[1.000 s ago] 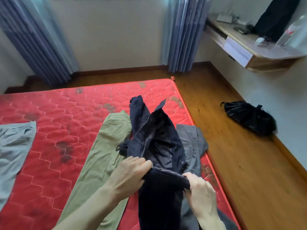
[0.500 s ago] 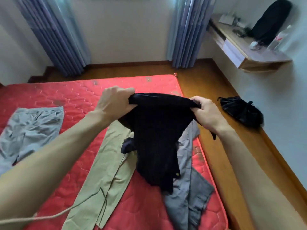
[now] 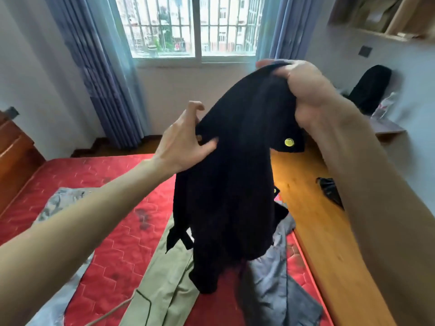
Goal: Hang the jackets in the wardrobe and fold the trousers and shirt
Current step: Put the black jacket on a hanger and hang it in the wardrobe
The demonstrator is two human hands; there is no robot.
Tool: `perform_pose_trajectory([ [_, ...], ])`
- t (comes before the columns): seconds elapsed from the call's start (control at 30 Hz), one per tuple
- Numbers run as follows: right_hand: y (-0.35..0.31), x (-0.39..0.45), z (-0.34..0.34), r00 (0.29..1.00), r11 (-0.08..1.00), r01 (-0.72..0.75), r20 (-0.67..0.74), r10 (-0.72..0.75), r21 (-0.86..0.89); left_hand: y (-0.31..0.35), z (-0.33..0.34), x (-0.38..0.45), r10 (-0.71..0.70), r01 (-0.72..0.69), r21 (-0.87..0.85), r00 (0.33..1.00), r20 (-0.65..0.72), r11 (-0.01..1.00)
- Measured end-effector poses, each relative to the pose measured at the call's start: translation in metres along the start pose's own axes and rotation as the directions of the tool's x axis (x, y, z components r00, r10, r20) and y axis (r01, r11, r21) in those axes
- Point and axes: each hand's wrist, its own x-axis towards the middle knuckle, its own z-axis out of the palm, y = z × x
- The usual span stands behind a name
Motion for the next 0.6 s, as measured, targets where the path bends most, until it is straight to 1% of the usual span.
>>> perform_pose_trajectory([
  [0.03, -0.007, -0.001, 0.012, 0.999, 0.999, 0.047, -0.003, -0.047, -0.021, 0.003, 0.006, -0.018, 0.053, -0.061, -0.091, 0.995, -0.080, 0.994],
  [0.07, -0.013, -0.001, 0.023, 0.997, 0.996, 0.076, -0.005, -0.077, -0.042, 0.005, 0.014, -0.037, 0.149, -0.164, -0.076, 0.973, -0.178, 0.983],
  [0.1, -0.018, -0.001, 0.032, 0.996, 0.994, 0.091, -0.001, -0.091, -0.059, 0.006, 0.022, -0.057, 0.279, -0.284, 0.005, 0.936, -0.215, 0.959],
  [0.13, -0.021, 0.000, 0.041, 0.996, 0.994, 0.094, 0.004, -0.094, -0.060, 0.008, 0.030, -0.076, 0.434, -0.427, 0.081, 0.887, -0.154, 0.901],
  [0.17, -0.024, 0.001, 0.048, 0.996, 0.995, 0.091, 0.006, -0.091, -0.046, 0.010, 0.038, -0.092, 0.585, -0.578, 0.122, 0.811, -0.024, 0.807],
  [0.2, -0.027, 0.001, 0.055, 0.996, 0.996, 0.085, 0.005, -0.085, -0.026, 0.012, 0.047, -0.105, 0.705, -0.716, 0.133, 0.698, 0.125, 0.686],
  [0.23, -0.029, 0.001, 0.061, 0.997, 0.997, 0.078, 0.003, -0.078, -0.007, 0.015, 0.056, -0.113, 0.773, -0.817, 0.130, 0.575, 0.268, 0.563],
  [0.27, -0.033, 0.001, 0.068, 0.998, 0.998, 0.070, 0.002, -0.070, 0.008, 0.019, 0.066, -0.119, 0.786, -0.877, 0.132, 0.475, 0.396, 0.463],
  [0.3, -0.036, 0.000, 0.074, 0.998, 0.998, 0.062, 0.002, -0.062, 0.016, 0.022, 0.076, -0.122, 0.755, -0.902, 0.153, 0.422, 0.502, 0.403],
  [0.33, -0.039, 0.000, 0.079, 0.998, 0.998, 0.058, 0.003, -0.058, 0.013, 0.025, 0.084, -0.122, 0.692, -0.904, 0.191, 0.417, 0.590, 0.382],
  [0.4, -0.044, -0.001, 0.086, 0.999, 0.999, 0.054, 0.001, -0.054, -0.005, 0.028, 0.098, -0.119, 0.500, -0.866, 0.280, 0.473, 0.726, 0.414],
  [0.43, -0.046, -0.001, 0.088, 0.998, 0.998, 0.058, -0.001, -0.058, 0.000, 0.024, 0.105, -0.118, 0.389, -0.838, 0.322, 0.502, 0.773, 0.441],
  [0.47, -0.048, -0.002, 0.088, 0.998, 0.998, 0.062, -0.005, -0.062, 0.010, 0.019, 0.111, -0.120, 0.270, -0.813, 0.360, 0.513, 0.815, 0.458],
  [0.53, -0.053, -0.002, 0.086, 0.998, 0.998, 0.066, -0.015, -0.065, 0.024, 0.001, 0.120, -0.124, 0.051, -0.797, 0.415, 0.483, 0.874, 0.439],
  [0.57, -0.056, -0.002, 0.084, 0.998, 0.997, 0.067, -0.018, -0.066, 0.040, -0.009, 0.122, -0.128, -0.010, -0.806, 0.431, 0.468, 0.884, 0.405],
  [0.6, -0.058, -0.002, 0.082, 0.997, 0.995, 0.071, -0.021, -0.070, 0.069, -0.019, 0.122, -0.132, -0.042, -0.818, 0.439, 0.458, 0.888, 0.372],
])
